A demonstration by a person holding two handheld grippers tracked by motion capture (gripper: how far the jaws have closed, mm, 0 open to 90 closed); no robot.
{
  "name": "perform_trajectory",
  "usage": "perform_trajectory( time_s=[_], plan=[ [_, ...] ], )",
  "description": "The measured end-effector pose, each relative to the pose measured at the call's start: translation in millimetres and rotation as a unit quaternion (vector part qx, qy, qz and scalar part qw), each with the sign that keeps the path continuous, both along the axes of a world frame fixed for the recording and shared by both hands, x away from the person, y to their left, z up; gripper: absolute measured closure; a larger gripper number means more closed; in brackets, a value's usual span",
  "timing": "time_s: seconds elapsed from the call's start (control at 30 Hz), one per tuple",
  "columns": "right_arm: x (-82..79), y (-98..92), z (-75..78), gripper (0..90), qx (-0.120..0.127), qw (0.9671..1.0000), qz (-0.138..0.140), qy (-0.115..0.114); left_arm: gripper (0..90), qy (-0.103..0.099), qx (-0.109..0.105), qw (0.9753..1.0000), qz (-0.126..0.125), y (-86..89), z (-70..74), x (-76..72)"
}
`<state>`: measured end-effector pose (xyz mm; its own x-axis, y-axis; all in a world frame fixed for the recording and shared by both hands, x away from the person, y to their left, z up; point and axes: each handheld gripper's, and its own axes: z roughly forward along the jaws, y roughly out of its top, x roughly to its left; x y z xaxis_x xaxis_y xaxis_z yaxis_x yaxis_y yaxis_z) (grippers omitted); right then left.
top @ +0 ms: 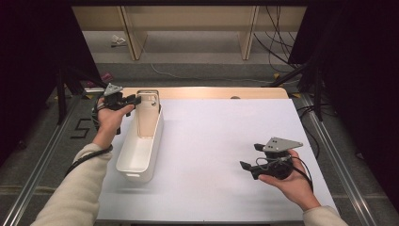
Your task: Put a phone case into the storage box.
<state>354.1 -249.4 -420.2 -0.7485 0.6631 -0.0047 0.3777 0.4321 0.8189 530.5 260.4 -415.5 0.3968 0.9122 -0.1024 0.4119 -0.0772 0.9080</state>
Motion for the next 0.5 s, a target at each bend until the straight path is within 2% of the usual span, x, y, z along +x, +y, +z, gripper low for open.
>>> perform_trajectory(
  time_s=[0.13,0.27,0.33,0.5],
  plan=[
    [0.1,-0.1,0.0,16.7,0.000,1.0000,0.000,0.000,58.0,-0.001,-0.001,1.0000,0.007,-1.9,4.0,-2.2],
    [-0.1,0.0,0.2,16.7,0.000,1.0000,0.000,0.000,49.1,-0.001,-0.014,0.9999,0.007,-3.5,9.8,-7.1],
    [-0.1,0.1,0.1,16.7,0.000,1.0000,-0.001,0.000,43.6,0.006,-0.022,0.9997,0.005,-4.5,13.0,-9.7],
    [-0.1,0.1,0.2,16.7,0.001,1.0000,-0.001,0.000,31.2,0.002,-0.020,0.9998,-0.005,-7.8,23.1,-18.1]
  ],
)
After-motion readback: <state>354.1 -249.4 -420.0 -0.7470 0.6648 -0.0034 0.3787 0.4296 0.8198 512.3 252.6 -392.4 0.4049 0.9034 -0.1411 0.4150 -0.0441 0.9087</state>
